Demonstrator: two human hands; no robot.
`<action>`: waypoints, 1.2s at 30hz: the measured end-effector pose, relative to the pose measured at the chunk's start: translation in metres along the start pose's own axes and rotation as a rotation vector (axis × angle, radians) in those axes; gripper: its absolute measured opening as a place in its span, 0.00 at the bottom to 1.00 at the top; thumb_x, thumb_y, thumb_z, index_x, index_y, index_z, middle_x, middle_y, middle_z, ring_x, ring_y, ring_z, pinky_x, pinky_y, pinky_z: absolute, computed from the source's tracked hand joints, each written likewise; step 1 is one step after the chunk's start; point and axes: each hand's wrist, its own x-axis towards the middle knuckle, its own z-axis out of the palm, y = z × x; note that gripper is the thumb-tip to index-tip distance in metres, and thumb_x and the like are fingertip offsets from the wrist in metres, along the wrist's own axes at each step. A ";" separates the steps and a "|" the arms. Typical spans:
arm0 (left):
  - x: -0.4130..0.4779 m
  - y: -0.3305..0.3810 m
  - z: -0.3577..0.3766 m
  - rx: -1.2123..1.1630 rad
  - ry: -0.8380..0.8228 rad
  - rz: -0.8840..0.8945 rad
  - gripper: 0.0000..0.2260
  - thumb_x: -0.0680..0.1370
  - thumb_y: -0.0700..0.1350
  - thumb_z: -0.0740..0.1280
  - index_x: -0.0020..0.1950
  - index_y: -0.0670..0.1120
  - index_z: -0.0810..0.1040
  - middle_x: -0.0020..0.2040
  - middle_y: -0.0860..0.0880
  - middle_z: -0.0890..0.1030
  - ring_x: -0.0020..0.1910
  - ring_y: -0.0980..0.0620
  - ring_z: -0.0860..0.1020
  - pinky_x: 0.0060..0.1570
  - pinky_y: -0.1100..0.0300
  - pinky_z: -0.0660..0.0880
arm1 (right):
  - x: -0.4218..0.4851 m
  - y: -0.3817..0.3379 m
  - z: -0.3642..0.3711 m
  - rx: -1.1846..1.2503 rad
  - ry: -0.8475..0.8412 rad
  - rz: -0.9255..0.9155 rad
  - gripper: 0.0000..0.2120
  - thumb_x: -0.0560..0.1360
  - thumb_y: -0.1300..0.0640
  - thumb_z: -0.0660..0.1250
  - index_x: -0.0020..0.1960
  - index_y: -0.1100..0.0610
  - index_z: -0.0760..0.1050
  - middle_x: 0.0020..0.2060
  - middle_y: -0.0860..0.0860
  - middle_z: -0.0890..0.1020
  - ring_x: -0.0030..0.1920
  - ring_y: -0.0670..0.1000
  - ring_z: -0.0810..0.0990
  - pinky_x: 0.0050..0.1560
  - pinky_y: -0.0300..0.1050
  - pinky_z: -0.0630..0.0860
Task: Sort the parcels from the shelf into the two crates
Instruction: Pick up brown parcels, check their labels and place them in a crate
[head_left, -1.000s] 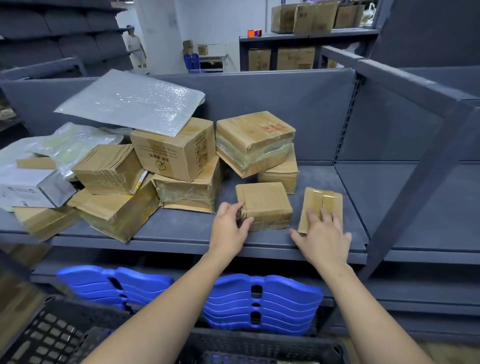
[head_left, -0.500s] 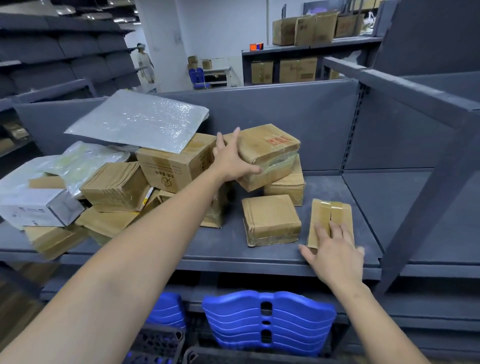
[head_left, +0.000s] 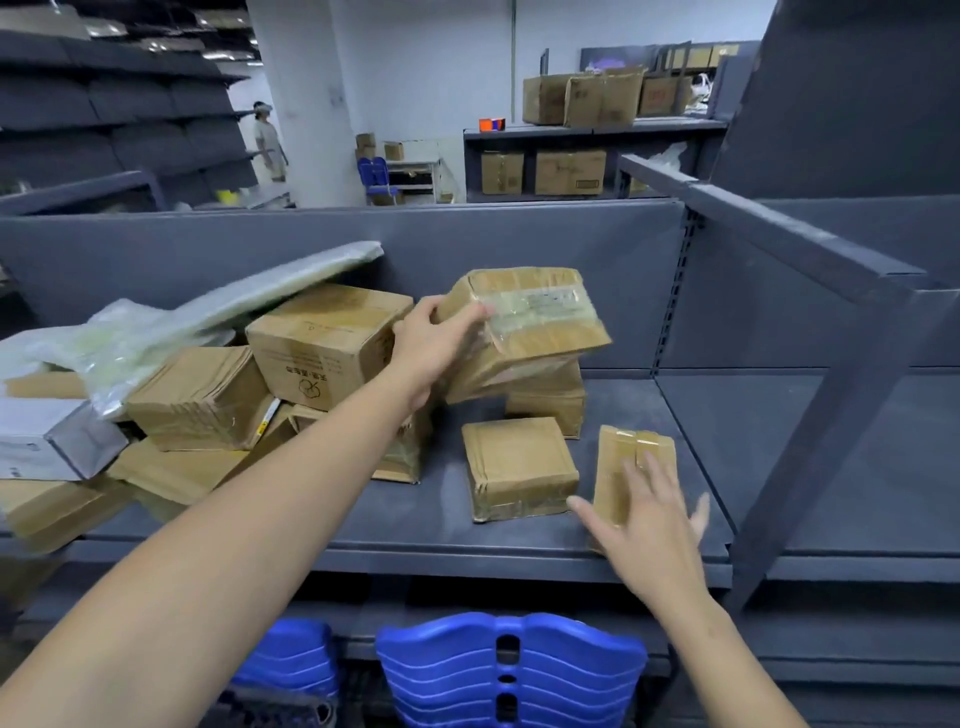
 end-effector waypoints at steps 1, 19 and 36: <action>-0.006 0.003 -0.004 -0.091 -0.061 -0.065 0.30 0.64 0.69 0.73 0.61 0.55 0.81 0.59 0.51 0.84 0.60 0.48 0.81 0.66 0.43 0.77 | 0.000 -0.005 -0.006 0.117 0.077 -0.016 0.47 0.73 0.24 0.59 0.83 0.51 0.58 0.84 0.49 0.54 0.84 0.49 0.47 0.80 0.61 0.37; -0.054 -0.014 -0.073 -0.186 -0.280 -0.120 0.35 0.74 0.78 0.59 0.65 0.53 0.83 0.61 0.48 0.86 0.64 0.47 0.81 0.68 0.39 0.72 | 0.012 -0.087 -0.038 1.482 -0.209 0.159 0.16 0.82 0.53 0.66 0.68 0.53 0.79 0.59 0.52 0.87 0.61 0.53 0.84 0.68 0.58 0.75; -0.138 -0.083 -0.097 -0.406 -0.332 -0.037 0.34 0.66 0.54 0.76 0.70 0.52 0.72 0.67 0.48 0.82 0.63 0.49 0.80 0.69 0.47 0.72 | -0.034 -0.151 -0.034 1.340 -0.137 -0.101 0.36 0.74 0.35 0.71 0.78 0.31 0.61 0.72 0.40 0.77 0.72 0.49 0.76 0.75 0.61 0.70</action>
